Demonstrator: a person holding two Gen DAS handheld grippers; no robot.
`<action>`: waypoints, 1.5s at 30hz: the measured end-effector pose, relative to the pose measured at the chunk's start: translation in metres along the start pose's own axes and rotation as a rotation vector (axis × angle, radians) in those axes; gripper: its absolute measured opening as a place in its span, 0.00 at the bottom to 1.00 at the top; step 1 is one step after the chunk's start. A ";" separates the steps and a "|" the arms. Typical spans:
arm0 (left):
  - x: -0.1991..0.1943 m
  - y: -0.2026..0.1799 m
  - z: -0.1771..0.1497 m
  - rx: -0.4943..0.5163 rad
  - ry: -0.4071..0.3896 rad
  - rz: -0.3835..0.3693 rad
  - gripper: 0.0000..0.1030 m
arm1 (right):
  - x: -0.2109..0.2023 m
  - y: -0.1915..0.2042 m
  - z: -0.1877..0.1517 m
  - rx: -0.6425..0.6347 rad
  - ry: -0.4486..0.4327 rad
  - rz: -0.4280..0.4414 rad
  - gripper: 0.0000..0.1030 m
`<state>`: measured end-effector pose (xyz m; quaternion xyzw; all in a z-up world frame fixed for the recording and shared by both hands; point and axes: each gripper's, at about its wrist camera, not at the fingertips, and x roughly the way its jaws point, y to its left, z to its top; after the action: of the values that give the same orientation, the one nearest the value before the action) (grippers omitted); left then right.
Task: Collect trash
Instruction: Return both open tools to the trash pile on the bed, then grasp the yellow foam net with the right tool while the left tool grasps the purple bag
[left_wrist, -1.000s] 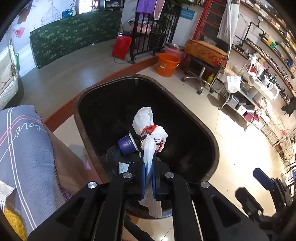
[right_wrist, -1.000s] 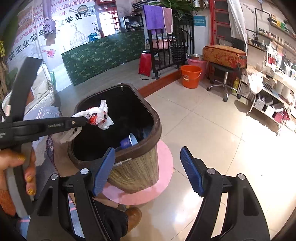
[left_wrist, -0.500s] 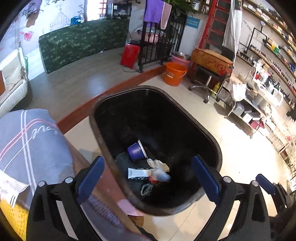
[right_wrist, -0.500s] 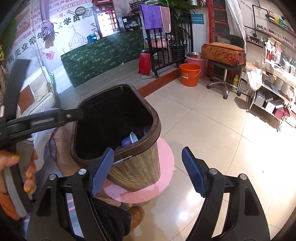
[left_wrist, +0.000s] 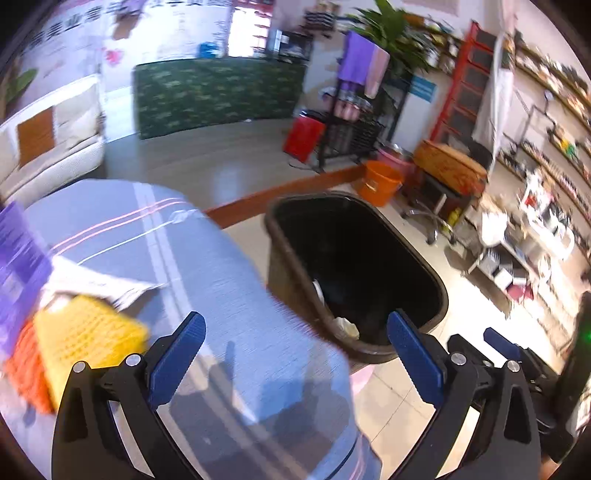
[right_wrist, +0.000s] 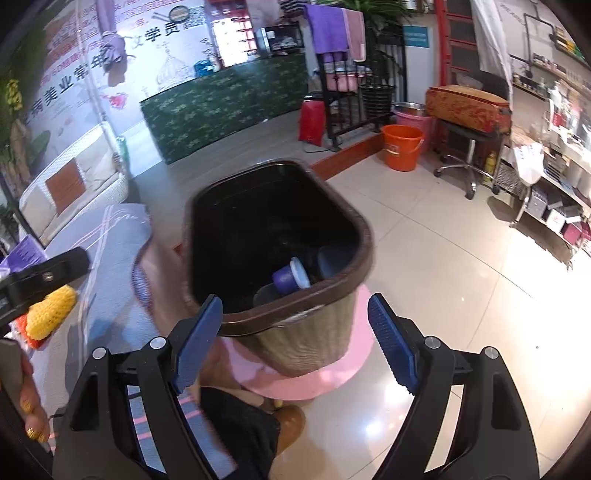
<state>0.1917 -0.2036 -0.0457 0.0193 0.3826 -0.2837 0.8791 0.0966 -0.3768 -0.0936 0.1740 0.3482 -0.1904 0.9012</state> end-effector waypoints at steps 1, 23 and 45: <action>-0.007 0.005 -0.001 -0.012 -0.017 0.009 0.95 | 0.000 0.007 -0.001 -0.010 0.002 0.014 0.78; -0.115 0.140 -0.063 -0.259 -0.129 0.360 0.94 | -0.023 0.205 -0.034 -0.472 0.092 0.394 0.78; -0.132 0.181 -0.088 -0.334 -0.120 0.363 0.94 | 0.011 0.292 -0.040 -0.765 0.145 0.360 0.28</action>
<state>0.1548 0.0341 -0.0507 -0.0745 0.3617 -0.0549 0.9277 0.2174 -0.1080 -0.0761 -0.1020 0.4201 0.1254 0.8930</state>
